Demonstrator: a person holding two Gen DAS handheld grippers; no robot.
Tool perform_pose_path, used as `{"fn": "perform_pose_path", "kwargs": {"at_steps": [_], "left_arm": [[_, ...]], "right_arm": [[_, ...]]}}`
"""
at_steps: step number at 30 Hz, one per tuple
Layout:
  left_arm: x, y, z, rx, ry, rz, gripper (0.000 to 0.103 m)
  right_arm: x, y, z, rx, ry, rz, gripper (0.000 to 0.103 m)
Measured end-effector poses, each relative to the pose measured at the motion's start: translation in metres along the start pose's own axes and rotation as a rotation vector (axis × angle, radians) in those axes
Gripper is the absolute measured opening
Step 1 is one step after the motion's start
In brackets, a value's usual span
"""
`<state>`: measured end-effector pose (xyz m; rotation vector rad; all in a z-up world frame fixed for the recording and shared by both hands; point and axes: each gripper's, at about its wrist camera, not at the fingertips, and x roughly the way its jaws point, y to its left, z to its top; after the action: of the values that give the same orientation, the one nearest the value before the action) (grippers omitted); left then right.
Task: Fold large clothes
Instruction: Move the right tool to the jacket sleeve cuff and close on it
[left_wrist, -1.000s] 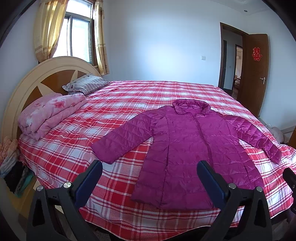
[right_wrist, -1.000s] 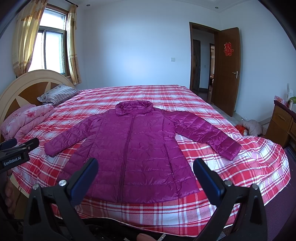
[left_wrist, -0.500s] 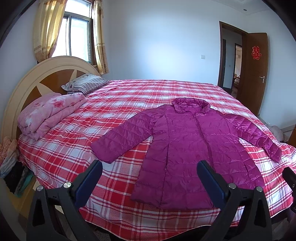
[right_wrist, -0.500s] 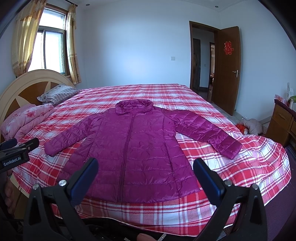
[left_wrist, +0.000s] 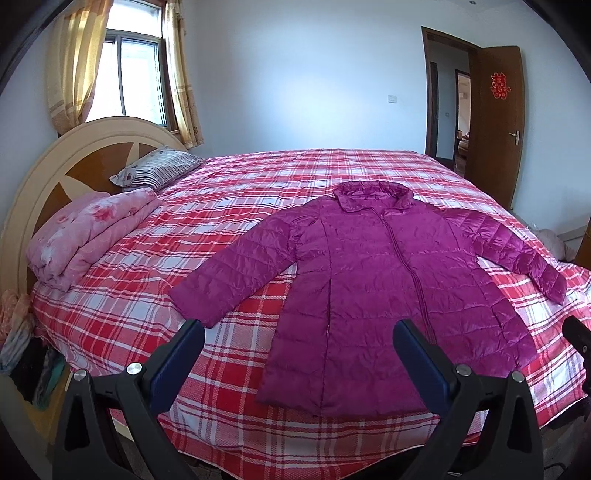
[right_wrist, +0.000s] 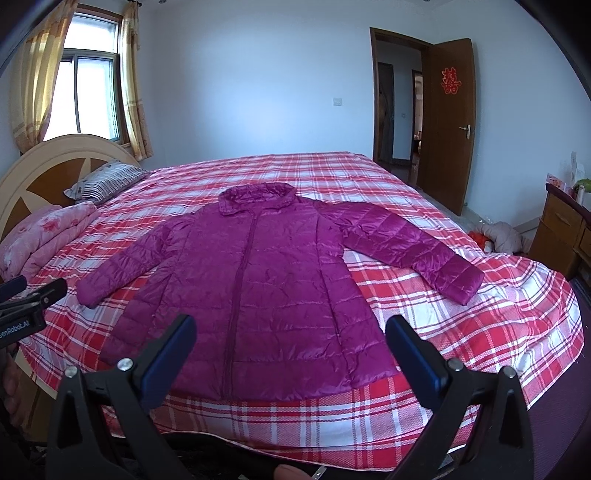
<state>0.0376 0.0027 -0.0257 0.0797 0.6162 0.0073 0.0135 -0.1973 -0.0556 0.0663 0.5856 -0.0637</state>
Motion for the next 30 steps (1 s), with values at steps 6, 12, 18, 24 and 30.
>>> {"fn": "perform_pose_path", "kwargs": {"at_steps": [6,12,18,24,30], "left_arm": [[0.03,-0.006,0.009,0.073,0.022,0.026,0.102],[0.06,-0.013,0.022,0.104,0.035,0.033,0.102],[0.084,-0.031,0.038,0.136,0.011,0.028,0.102],[0.115,-0.059,0.044,0.181,0.011,0.009,0.102],[0.15,-0.084,0.049,0.209,0.027,-0.008,0.102]], "right_arm": [[0.026,-0.019,-0.002,0.004,0.022,-0.067,0.103],[0.056,-0.044,-0.004,0.004,0.052,-0.143,0.103],[0.074,-0.069,0.001,0.012,0.041,-0.205,0.103],[0.095,-0.098,0.004,0.036,0.049,-0.255,0.103],[0.116,-0.135,0.008,0.062,0.055,-0.334,0.103]]}}
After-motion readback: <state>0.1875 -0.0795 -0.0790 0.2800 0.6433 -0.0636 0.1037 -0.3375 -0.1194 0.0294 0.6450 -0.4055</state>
